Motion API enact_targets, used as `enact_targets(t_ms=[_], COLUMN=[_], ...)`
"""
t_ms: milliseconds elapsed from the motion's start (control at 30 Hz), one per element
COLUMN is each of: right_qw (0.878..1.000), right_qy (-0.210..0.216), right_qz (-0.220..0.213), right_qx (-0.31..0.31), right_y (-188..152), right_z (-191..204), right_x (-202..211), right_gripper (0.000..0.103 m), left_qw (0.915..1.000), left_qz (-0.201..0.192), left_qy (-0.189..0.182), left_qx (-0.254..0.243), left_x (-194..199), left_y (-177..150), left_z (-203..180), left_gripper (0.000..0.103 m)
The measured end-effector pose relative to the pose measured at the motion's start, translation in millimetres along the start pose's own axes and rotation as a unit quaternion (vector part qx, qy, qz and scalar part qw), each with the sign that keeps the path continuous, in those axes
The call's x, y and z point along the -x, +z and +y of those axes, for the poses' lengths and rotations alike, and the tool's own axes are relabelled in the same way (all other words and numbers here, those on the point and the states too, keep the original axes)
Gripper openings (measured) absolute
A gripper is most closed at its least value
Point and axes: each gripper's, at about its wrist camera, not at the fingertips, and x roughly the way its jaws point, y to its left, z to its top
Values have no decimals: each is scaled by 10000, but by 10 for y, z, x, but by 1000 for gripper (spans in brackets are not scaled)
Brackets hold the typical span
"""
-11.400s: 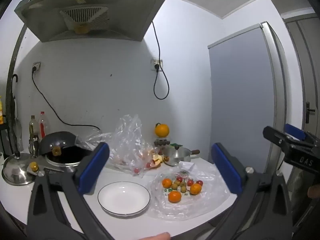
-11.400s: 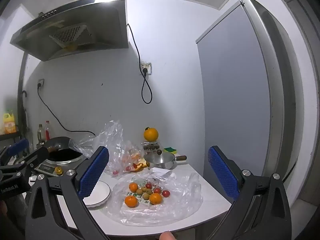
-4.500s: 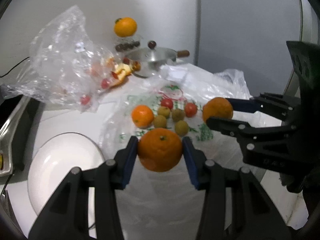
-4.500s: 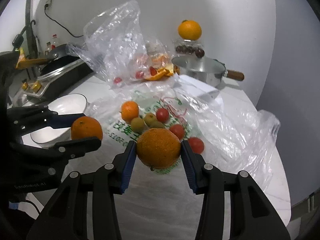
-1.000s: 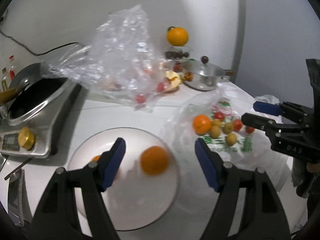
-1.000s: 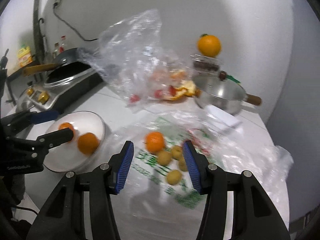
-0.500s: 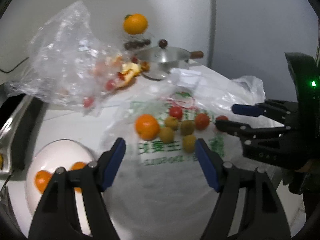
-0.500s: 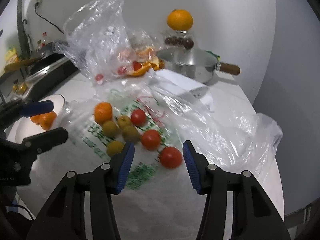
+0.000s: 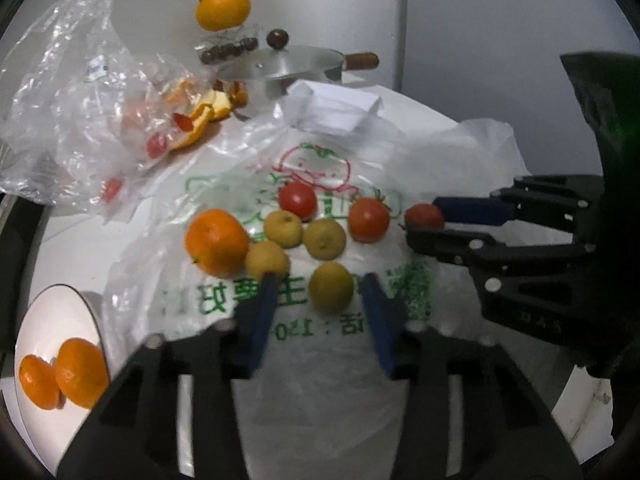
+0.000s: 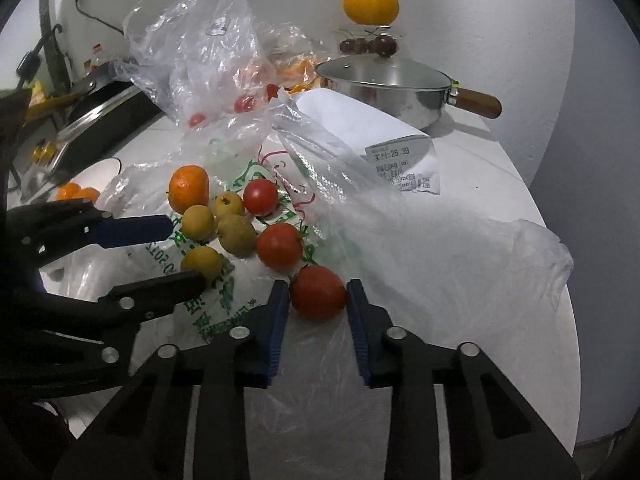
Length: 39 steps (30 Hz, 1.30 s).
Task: Organize fruits
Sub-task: 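Grasp a yellow fruit with the left tool while the right tool grasps a red tomato, then carry the yellow fruit and tomato onto the plate and open both tools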
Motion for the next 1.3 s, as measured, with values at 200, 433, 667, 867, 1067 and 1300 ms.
enact_targets(t_ms=[200, 433, 667, 867, 1067, 1300], right_qw=[9998, 9994, 9983, 9962, 9942, 9920], right_qy=[137, 128, 126, 337, 505, 741], right_qz=[-107, -268, -539, -723, -796, -741], right_qx=[84, 155, 165, 361, 509, 698], right_y=[2, -24, 67, 174, 286, 398], right_z=[15, 55, 215, 591, 977, 1435], right_x=[43, 223, 449, 532, 540, 441], right_gripper=[30, 30, 30, 30, 30, 30], left_qw=[9999, 9993, 9987, 9973, 9957, 9933], left_qz=[95, -78, -431, -663, -769, -767], left_qy=[-90, -247, -182, 32, 207, 450], left_qx=[107, 274, 213, 321, 478, 738], left_x=[-38, 104, 537, 928, 1137, 1273], left_y=[-29, -24, -62, -240, -424, -724], left_z=[17, 63, 179, 434, 733, 1168], left_gripper=[26, 26, 26, 26, 26, 26])
